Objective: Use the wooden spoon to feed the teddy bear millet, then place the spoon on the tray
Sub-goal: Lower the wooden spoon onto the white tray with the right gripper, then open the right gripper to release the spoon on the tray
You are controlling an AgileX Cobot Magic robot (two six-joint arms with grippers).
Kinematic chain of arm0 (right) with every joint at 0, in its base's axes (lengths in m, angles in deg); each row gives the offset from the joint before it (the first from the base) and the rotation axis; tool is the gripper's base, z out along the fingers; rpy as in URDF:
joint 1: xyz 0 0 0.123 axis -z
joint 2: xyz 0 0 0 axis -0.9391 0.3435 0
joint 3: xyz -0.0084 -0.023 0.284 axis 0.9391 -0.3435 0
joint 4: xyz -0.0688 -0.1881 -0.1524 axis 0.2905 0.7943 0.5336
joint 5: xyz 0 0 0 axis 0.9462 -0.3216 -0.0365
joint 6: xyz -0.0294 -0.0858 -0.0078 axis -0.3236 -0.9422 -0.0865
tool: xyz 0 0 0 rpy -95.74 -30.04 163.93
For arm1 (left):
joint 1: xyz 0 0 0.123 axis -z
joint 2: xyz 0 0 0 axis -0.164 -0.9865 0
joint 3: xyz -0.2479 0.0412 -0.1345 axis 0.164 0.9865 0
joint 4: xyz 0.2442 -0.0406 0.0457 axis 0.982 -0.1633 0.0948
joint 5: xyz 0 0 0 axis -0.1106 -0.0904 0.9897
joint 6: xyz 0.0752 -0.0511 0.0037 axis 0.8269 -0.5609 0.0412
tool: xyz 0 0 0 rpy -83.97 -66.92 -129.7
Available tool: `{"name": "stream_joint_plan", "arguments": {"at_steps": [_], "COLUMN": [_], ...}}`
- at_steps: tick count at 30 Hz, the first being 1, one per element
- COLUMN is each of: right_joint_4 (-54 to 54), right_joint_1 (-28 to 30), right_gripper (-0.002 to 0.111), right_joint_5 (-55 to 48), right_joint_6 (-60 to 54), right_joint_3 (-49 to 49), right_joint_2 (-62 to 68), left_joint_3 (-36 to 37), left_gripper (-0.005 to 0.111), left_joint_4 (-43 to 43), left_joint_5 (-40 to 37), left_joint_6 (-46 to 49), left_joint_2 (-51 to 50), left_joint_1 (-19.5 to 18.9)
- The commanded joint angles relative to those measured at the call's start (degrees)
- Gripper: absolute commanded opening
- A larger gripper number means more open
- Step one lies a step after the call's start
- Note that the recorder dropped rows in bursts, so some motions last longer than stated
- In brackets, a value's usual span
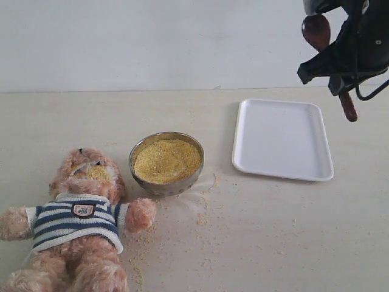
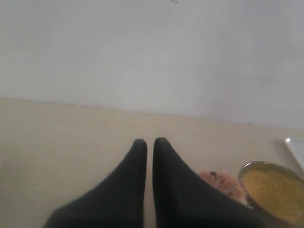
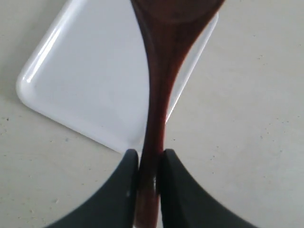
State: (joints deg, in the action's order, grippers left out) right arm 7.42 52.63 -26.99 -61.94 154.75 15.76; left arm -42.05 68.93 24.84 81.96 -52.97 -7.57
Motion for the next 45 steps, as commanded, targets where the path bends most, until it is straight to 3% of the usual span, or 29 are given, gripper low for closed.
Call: {"name": "stream_joint_plan", "arguments": {"at_steps": [1, 9, 21, 31, 39, 45], "right_joint_4": [-0.43, -0.66, -3.85, -3.85, -3.85, -3.85], "right_joint_1": [1.44, 1.44, 1.44, 1.44, 1.44, 1.44], "right_gripper": [0.0, 0.0, 0.0, 0.0, 0.024, 0.028], "right_joint_5": [2.21, 13.27, 23.09, 25.95, 26.06, 26.17], "right_joint_6": [-4.0, -4.43, -4.43, -4.33, -4.33, -4.33], "right_joint_3": [0.01, 0.01, 0.01, 0.01, 0.01, 0.01], "right_joint_2": [2.96, 11.07, 24.84, 27.03, 27.03, 27.03], "left_joint_3": [3.95, 6.54, 6.54, 6.54, 6.54, 6.54], "left_gripper": [0.005, 0.005, 0.005, 0.005, 0.005, 0.005], "left_joint_4": [0.81, 0.64, 0.64, 0.64, 0.64, 0.64], "left_joint_5": [1.54, -2.11, -3.09, -3.09, -3.21, -3.21], "left_joint_6": [0.69, 0.22, 0.22, 0.22, 0.22, 0.22], "left_joint_2": [0.06, 0.06, 0.06, 0.06, 0.06, 0.06], "left_joint_1": [-3.36, -7.36, -7.61, -7.61, -7.61, -7.61]}}
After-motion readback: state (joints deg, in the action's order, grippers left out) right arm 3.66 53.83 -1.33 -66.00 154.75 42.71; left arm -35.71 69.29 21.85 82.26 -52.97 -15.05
